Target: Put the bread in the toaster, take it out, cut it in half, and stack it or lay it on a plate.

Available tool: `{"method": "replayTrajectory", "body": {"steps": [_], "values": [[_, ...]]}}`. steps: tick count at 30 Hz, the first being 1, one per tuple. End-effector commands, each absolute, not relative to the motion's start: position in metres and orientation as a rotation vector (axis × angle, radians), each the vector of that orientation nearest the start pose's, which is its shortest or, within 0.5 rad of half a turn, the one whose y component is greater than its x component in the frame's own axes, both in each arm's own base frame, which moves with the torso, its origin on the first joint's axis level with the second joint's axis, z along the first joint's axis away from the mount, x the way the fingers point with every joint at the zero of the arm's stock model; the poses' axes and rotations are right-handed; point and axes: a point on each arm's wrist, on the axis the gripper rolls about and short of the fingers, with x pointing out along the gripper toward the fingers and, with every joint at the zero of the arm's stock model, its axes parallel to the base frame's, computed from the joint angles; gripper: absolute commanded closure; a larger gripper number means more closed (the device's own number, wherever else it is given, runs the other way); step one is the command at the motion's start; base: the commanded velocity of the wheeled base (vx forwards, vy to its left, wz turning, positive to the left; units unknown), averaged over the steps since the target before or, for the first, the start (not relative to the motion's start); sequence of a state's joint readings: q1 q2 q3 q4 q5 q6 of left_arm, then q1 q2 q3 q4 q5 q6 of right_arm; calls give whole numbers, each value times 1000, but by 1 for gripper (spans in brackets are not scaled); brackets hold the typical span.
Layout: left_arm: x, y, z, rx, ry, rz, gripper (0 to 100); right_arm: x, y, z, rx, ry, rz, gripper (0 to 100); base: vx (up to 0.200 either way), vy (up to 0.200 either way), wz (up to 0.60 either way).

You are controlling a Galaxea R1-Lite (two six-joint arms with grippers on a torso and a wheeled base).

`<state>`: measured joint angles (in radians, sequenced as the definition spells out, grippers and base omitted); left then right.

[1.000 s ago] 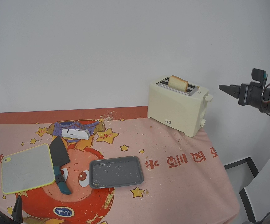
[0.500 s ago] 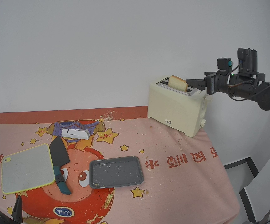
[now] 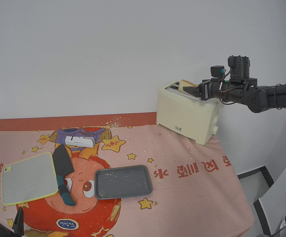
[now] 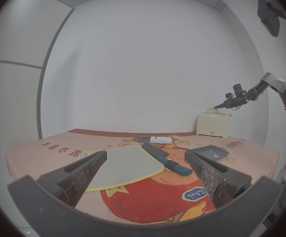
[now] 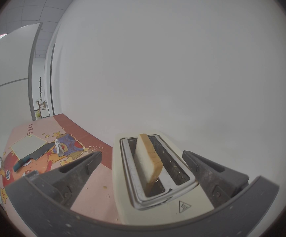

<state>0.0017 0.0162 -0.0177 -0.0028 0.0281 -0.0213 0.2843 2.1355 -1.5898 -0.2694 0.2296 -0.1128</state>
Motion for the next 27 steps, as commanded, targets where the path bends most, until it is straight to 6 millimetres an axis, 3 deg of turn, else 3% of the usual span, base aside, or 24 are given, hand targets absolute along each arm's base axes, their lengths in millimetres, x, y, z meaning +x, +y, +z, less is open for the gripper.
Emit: {"method": "replayTrajectory", "body": {"steps": [1,11,24,25,27], "values": [[-22,1,76,-21,10,31,0,444,133,189,-111,252,521,0,0,0,0],[-22,1,76,-21,10,31,0,459,133,192,-91,257,509,0,0,0,0],[-22,1,76,-21,10,31,0,457,133,187,-92,307,502,0,0,0,0],[-22,1,76,-21,10,31,0,457,133,187,-92,306,502,100,0,0,0],[-22,1,76,-21,10,32,0,456,134,189,-92,303,503,100,0,0,0]]}}
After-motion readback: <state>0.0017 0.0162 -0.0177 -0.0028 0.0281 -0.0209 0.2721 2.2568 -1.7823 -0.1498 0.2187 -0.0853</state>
